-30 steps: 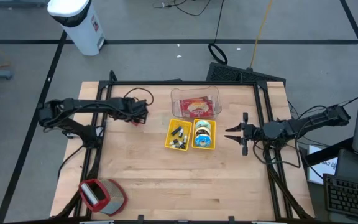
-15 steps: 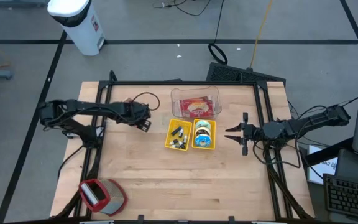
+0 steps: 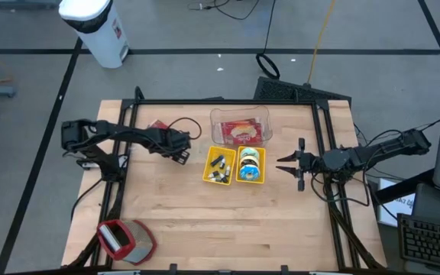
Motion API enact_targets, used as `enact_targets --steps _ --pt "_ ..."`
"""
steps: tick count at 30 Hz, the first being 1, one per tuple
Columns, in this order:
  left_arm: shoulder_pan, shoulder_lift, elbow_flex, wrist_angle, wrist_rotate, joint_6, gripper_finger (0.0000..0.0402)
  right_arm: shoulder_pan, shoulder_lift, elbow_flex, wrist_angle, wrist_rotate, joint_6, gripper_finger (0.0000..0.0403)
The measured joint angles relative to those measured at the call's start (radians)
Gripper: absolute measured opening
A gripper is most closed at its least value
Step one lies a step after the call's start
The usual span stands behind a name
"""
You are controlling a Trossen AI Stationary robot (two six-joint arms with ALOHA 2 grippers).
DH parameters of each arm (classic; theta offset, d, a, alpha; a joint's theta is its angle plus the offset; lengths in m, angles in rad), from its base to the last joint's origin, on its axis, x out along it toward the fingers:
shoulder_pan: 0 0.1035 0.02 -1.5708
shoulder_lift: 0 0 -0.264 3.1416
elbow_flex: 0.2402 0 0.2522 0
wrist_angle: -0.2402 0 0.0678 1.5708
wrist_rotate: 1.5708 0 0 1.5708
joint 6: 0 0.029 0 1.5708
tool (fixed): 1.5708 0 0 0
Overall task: Pick & Place Food Item
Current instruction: Put the red popcorn bag into the transparent bin
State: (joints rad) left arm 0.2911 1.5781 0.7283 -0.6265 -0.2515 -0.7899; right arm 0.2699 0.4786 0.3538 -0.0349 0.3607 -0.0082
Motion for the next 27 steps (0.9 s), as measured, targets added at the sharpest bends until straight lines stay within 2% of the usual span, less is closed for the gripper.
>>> enact_targets --steps 4,6,9,13,14,21,27 --pt "-0.004 0.025 0.002 -0.003 -0.009 -0.017 0.0221 0.0 0.0 0.0 0.0 0.0 0.0 0.0091" --pt "-0.009 0.026 0.002 -0.003 -0.007 -0.026 0.0202 0.0 0.0 0.0 0.0 0.0 0.0 0.0091" --pt "-0.014 0.024 0.002 0.0 0.003 -0.042 0.0143 0.0 0.0 0.0 0.0 0.0 0.0 0.0091" --pt "-0.014 0.024 0.0 0.004 0.019 -0.048 0.0036 0.0 0.0 0.0 0.0 0.0 0.0 0.0091" --pt "-0.014 0.025 0.0 0.004 0.015 -0.047 0.0019 0.0 0.0 0.0 0.0 0.0 0.0 0.0091" --pt "-0.027 -0.009 0.044 -0.03 -0.027 -0.033 0.0004 0.0 0.0 0.0 0.0 0.0 0.0 0.0091" --pt "-0.059 -0.14 0.145 -0.008 -0.088 -0.029 0.0002 0.0 0.0 0.0 0.0 0.0 0.0 0.0091"
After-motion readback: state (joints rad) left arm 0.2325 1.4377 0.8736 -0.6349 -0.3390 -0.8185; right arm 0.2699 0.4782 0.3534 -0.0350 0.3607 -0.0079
